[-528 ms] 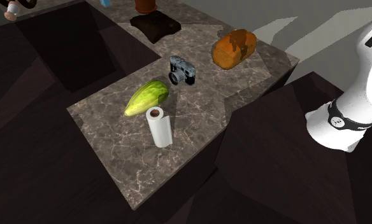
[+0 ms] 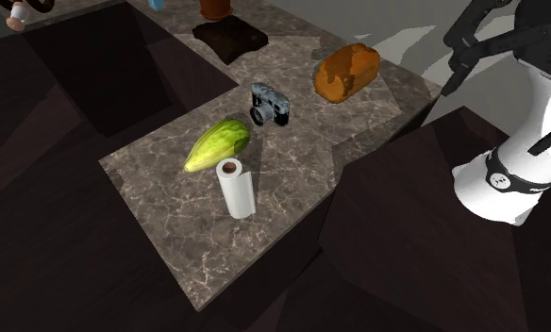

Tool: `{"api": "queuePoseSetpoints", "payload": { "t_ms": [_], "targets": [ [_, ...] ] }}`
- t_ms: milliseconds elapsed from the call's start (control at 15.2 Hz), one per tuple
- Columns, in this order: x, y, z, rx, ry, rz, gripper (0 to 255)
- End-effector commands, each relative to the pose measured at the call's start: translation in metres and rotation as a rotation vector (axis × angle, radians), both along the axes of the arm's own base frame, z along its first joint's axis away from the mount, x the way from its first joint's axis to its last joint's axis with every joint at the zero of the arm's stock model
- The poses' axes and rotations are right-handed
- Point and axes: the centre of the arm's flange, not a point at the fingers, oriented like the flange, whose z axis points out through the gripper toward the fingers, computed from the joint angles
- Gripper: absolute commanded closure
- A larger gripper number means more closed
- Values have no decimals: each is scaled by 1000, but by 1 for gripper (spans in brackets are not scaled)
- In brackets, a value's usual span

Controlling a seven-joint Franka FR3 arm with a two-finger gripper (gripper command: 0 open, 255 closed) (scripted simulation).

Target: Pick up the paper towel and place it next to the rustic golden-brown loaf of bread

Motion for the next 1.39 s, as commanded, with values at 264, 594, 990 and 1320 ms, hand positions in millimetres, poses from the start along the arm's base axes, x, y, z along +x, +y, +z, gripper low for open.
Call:
{"api": "queuePoseSetpoints", "payload": {
  "t_ms": [264, 594, 990, 1320],
  "targets": [
    [35, -50, -55, 0, -7, -28, 0],
    [62, -92, -98, 1, -11, -52, 0],
    [93, -143, -149, 2, -16, -80, 0],
    [118, -186, -192, 3, -20, -104, 0]
  ]
}}
